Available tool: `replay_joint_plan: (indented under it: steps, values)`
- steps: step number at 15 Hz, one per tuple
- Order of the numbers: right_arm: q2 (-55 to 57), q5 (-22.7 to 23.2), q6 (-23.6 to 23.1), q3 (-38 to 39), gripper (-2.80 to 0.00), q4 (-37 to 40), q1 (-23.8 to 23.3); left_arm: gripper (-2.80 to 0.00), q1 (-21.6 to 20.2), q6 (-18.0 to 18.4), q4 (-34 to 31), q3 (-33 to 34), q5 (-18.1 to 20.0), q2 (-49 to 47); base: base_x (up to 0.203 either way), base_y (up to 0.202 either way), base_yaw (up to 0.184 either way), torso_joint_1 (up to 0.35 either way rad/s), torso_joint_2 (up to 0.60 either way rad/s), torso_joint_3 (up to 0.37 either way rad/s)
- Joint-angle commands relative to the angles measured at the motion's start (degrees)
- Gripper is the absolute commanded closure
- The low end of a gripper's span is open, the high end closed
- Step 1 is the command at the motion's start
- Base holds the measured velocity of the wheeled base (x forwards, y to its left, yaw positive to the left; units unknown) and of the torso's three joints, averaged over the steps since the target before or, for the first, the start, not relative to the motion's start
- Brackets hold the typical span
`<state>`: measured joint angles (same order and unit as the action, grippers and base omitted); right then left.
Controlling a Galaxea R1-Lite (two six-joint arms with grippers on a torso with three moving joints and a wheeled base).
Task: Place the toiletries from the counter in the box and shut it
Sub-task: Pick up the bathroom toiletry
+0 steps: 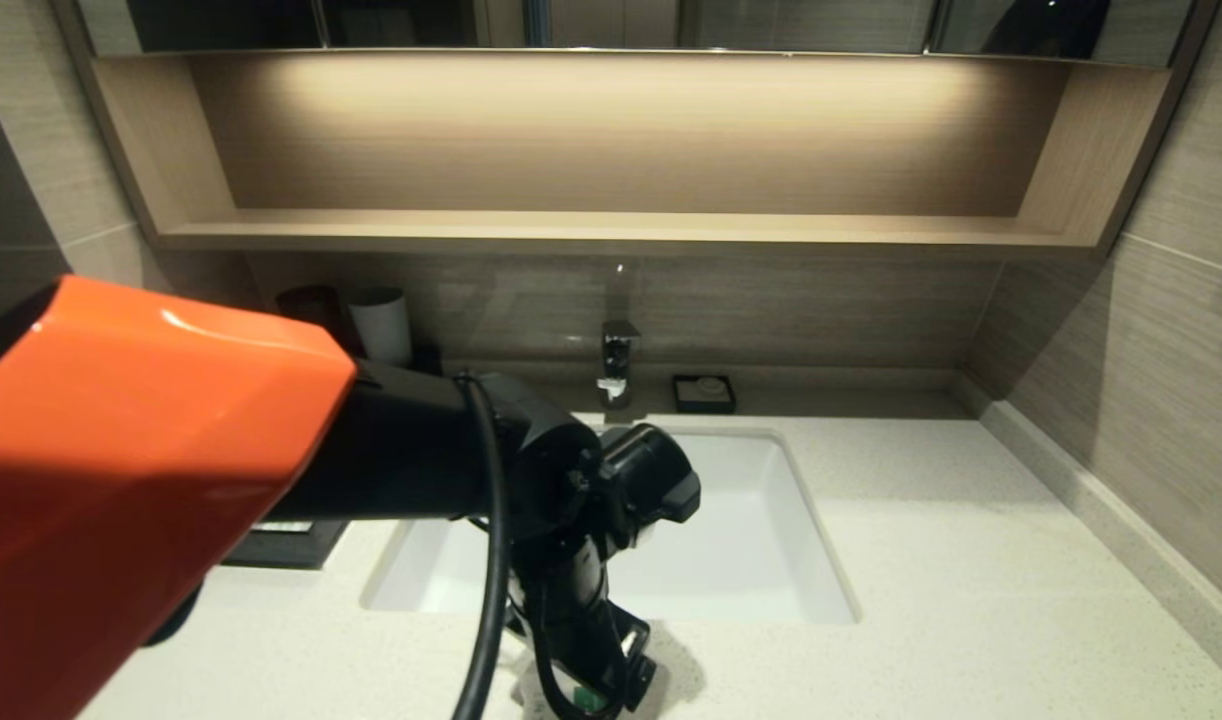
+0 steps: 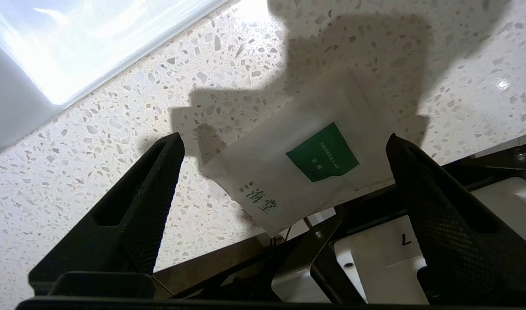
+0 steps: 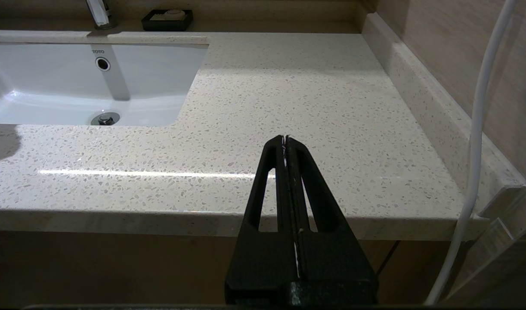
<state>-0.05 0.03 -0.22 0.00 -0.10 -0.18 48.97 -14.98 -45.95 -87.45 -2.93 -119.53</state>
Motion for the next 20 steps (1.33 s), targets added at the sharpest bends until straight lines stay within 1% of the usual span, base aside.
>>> replay_joint_plan:
  steps: [1,4,6,12,16,20]
  values:
    - [0.0,0.0,0.0,0.1,0.0,0.0,0.0,-2.8,-0.3,-0.2,-0.3,0.3,-0.1,-0.4,0.0,0.0,0.0,0.0,0.0,0.0]
    - [0.0,0.1,0.0,0.1,0.0,0.0,0.0,-2.8,-0.4,-0.2,-0.3,0.4,0.2,-0.8,0.0,0.0,0.0,0.0,0.0,0.0]
    - [0.0,0.0,0.0,0.1,0.0,0.0,0.0,-2.8,-0.5,-1.0,-0.2,0.3,0.3,-1.1,0.0,0.0,0.0,0.0,0.0,0.0]
    - [0.0,0.0,0.0,0.1,0.0,0.0,0.0,-2.8,-0.7,-1.5,-0.2,0.4,0.4,-2.0,0.0,0.0,0.0,0.0,0.0,0.0]
    - [0.0,0.0,0.0,0.1,0.0,0.0,0.0,-2.8,-0.8,-2.5,-0.1,0.3,0.4,-2.3,0.0,0.0,0.0,0.0,0.0,0.0]
    - [0.0,0.0,0.0,0.1,0.0,0.0,0.0,-2.8,-0.8,-2.6,-0.1,0.3,0.4,-2.5,0.0,0.0,0.0,0.0,0.0,0.0]
